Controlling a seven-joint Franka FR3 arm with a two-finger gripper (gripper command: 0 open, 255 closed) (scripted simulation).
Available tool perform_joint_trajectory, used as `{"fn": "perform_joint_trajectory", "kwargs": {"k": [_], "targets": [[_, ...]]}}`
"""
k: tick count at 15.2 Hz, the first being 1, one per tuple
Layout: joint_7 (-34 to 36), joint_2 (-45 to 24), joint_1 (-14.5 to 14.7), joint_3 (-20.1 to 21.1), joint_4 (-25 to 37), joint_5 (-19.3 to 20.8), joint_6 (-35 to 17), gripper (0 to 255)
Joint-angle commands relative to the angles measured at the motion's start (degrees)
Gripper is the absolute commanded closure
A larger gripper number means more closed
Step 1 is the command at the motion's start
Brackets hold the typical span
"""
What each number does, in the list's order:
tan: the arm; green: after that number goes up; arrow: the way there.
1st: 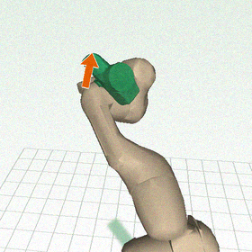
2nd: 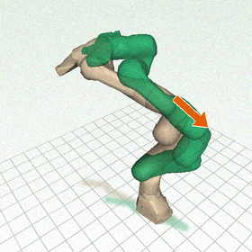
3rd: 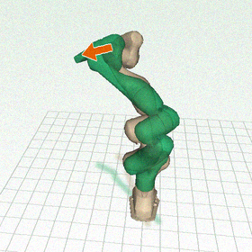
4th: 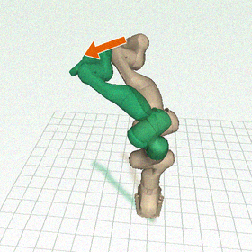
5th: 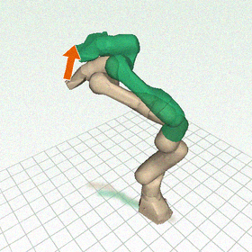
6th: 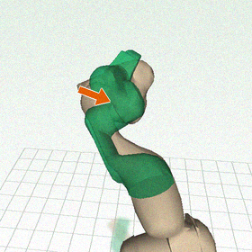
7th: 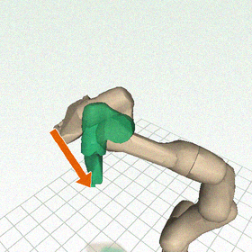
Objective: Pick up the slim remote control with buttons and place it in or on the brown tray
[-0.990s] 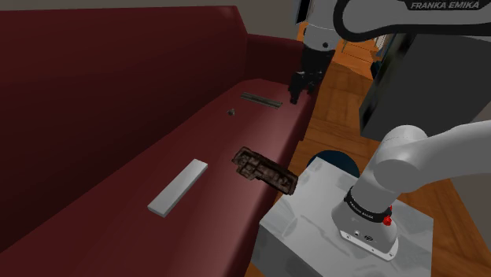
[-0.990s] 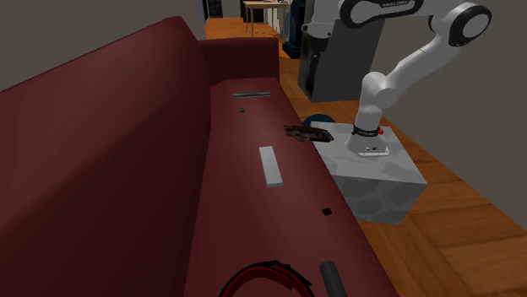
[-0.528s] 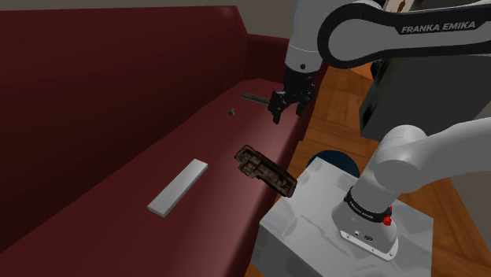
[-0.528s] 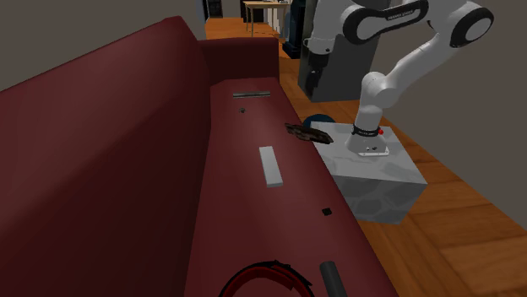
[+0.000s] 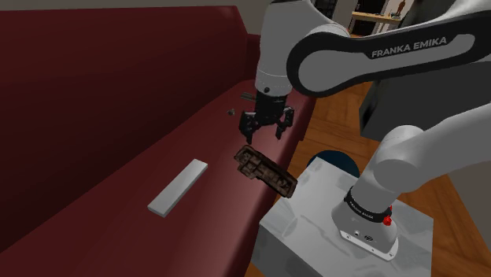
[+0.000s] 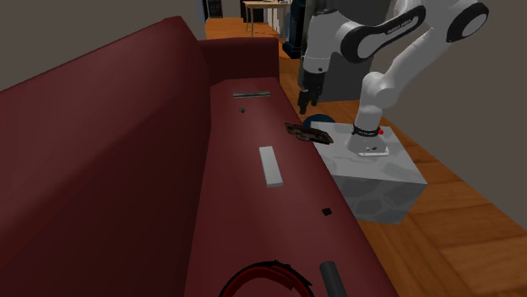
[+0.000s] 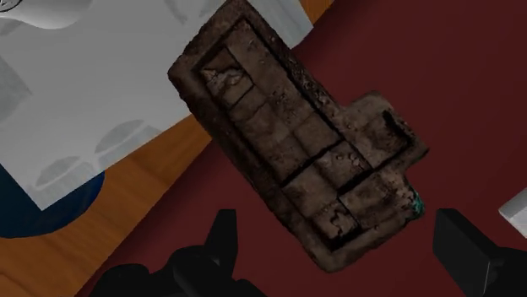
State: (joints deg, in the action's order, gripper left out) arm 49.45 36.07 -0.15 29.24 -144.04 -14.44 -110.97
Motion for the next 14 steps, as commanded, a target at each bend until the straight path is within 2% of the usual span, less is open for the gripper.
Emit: {"fn": "perform_joint_trajectory", "kwargs": {"k": [1,5,8,10,12,14], "targets": [[5.69,-3.98,-1.23,3.48,2.61,-0.63,-1.72,0],[16.85,-12.3,-4.36,10.52,7.33,0.02,-5.78,0],[26.2,-19.75,-7.43,16.02,11.69,2.96,-8.65,0],[33.25,-25.56,-9.5,19.62,14.98,6.58,-10.32,0],[41.17,-32.26,-11.01,22.71,18.62,11.88,-11.58,0],[49.65,-39.69,-10.77,24.15,22.68,18.51,-12.09,0]]}}
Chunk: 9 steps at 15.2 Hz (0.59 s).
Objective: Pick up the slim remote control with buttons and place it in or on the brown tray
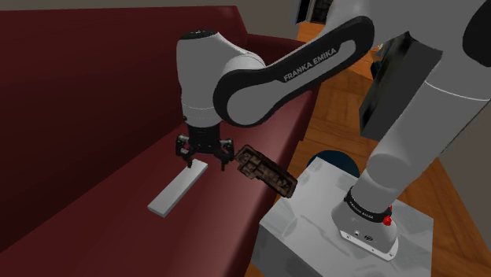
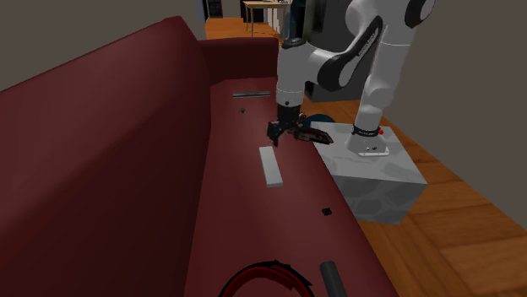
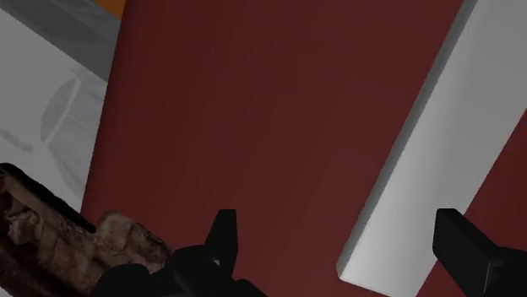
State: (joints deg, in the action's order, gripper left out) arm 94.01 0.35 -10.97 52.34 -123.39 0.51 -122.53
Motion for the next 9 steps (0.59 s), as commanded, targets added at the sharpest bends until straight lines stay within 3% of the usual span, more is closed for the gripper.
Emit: {"fn": "perform_joint_trajectory", "kwargs": {"k": [1,5,9], "targets": [[9.18,-7.66,0.9,1.04,4.24,6.9,-0.45,0],[21.93,-20.13,8.01,-3.2,13.97,16.67,1.04,0],[23.42,-22.17,9.45,-4.63,13.9,18.3,-0.62,0]]}}
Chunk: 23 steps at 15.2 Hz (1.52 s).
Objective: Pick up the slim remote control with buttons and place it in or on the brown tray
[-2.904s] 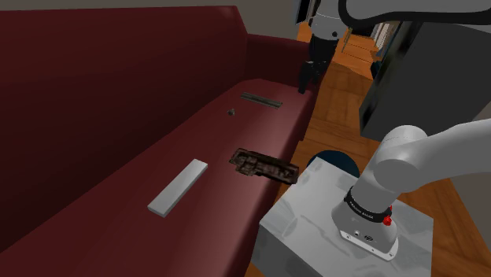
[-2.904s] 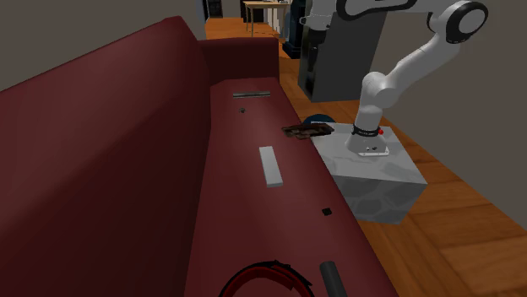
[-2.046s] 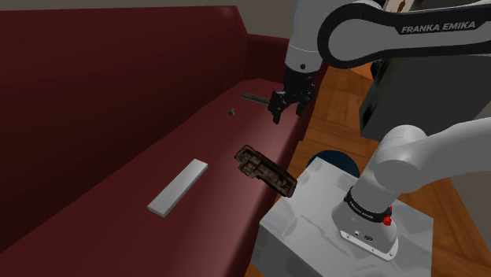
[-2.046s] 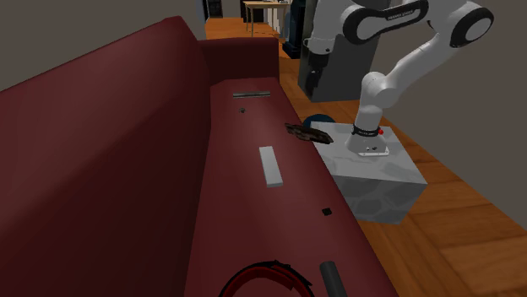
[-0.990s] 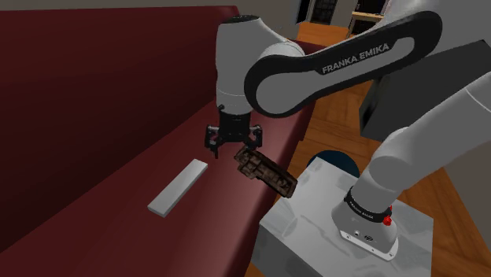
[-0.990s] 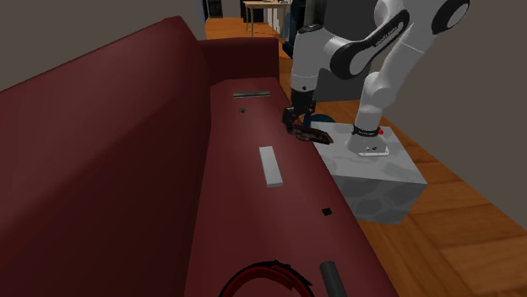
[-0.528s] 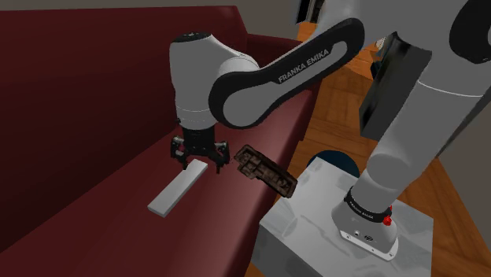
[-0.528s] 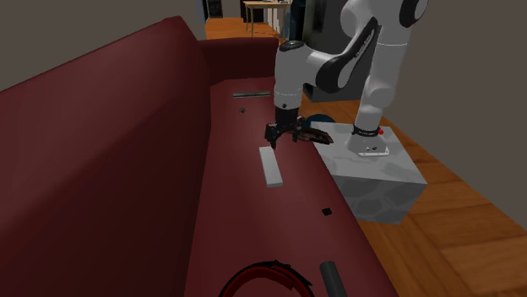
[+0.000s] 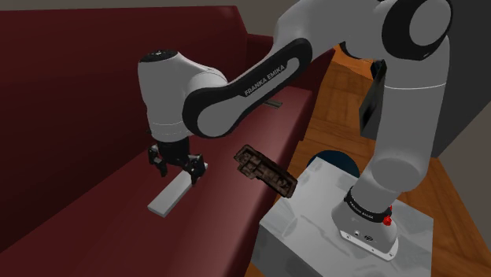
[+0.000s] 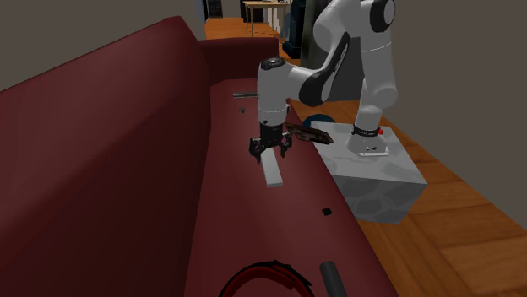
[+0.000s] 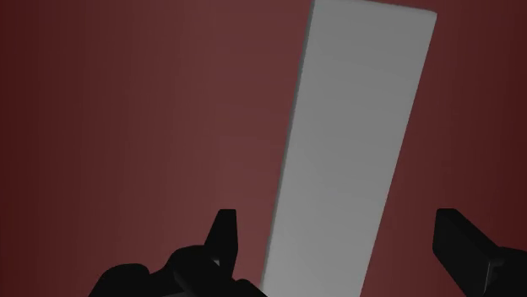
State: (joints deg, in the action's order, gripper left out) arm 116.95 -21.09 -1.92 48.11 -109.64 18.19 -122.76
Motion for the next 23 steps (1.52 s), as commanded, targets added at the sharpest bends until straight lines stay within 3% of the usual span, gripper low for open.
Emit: {"fn": "perform_joint_trajectory", "kwargs": {"k": [1,12,13,23], "targets": [[0.76,-1.17,0.61,-0.66,-0.12,1.06,-0.98,0],[1.76,-2.79,1.39,-1.66,-0.99,2.65,-3.02,0],[1.76,-2.79,1.39,-1.66,-0.99,2.65,-3.02,255],[1.48,-2.33,1.17,-1.37,-0.77,2.2,-2.46,255]]}}
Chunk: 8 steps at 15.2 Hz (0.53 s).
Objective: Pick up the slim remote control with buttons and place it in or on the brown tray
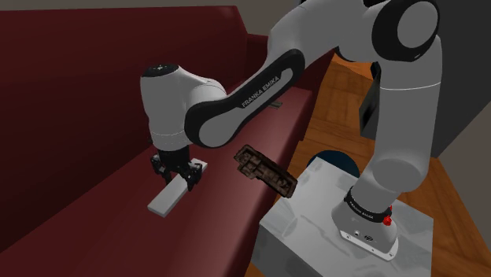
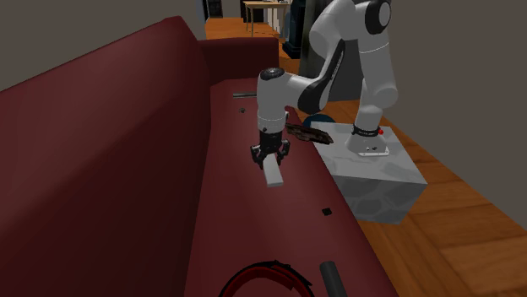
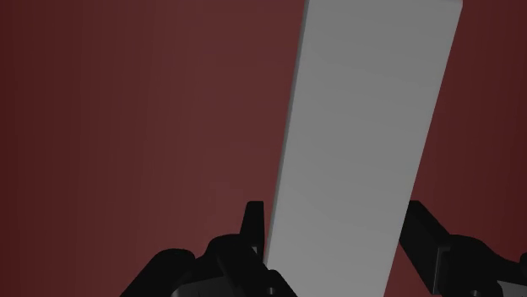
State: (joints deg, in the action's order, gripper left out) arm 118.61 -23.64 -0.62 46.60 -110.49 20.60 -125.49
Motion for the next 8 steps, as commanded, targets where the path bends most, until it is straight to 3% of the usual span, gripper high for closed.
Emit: {"fn": "perform_joint_trajectory", "kwargs": {"k": [1,8], "targets": [[-0.46,0.68,-0.35,0.42,0.33,-0.66,0.84,255],[-2.31,3.67,-1.71,2.16,2.38,-3.59,4.99,255]]}}
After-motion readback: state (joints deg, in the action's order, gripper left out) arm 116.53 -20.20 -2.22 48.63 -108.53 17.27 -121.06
